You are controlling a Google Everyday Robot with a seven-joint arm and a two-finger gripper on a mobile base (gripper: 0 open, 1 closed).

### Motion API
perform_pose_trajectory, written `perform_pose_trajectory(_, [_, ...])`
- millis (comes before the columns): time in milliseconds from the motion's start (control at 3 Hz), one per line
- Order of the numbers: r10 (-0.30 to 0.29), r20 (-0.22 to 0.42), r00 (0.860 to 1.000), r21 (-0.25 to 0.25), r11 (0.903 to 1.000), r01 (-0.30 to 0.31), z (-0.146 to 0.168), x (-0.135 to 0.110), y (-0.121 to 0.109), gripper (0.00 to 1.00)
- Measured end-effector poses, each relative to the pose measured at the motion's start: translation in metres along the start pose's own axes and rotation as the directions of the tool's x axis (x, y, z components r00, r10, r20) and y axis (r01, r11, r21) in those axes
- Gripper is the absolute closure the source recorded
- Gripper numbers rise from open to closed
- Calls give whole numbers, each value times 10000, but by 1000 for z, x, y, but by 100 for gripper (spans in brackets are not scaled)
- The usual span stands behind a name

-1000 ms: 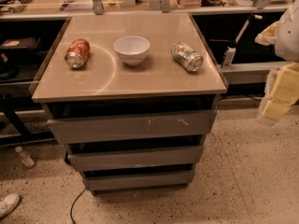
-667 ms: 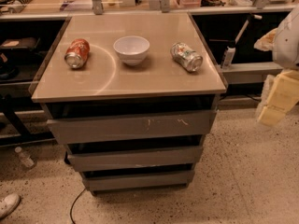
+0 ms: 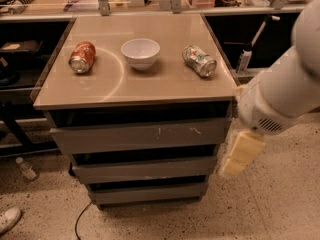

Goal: Open bottom drawer

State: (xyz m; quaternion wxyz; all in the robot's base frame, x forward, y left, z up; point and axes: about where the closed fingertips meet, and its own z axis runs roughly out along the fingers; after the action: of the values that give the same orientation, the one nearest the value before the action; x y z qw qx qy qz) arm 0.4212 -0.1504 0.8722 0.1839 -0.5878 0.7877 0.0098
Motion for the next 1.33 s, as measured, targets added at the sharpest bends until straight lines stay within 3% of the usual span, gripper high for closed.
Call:
perform_pose_trajectory(333, [-16,10,10000,-649,9979,17,85,0,24,0])
perform_pose_trajectory(667, [25,-10,10000,-1506,9886,-26,143,-3,40,0])
perform_pose_trajectory(1000, [55,-9,10000,-1607,9870,-56,148,-2,41,0])
perform_pose_trajectory(1333, [176,184,9997,-2008,9795,-135,169,-4,51,0])
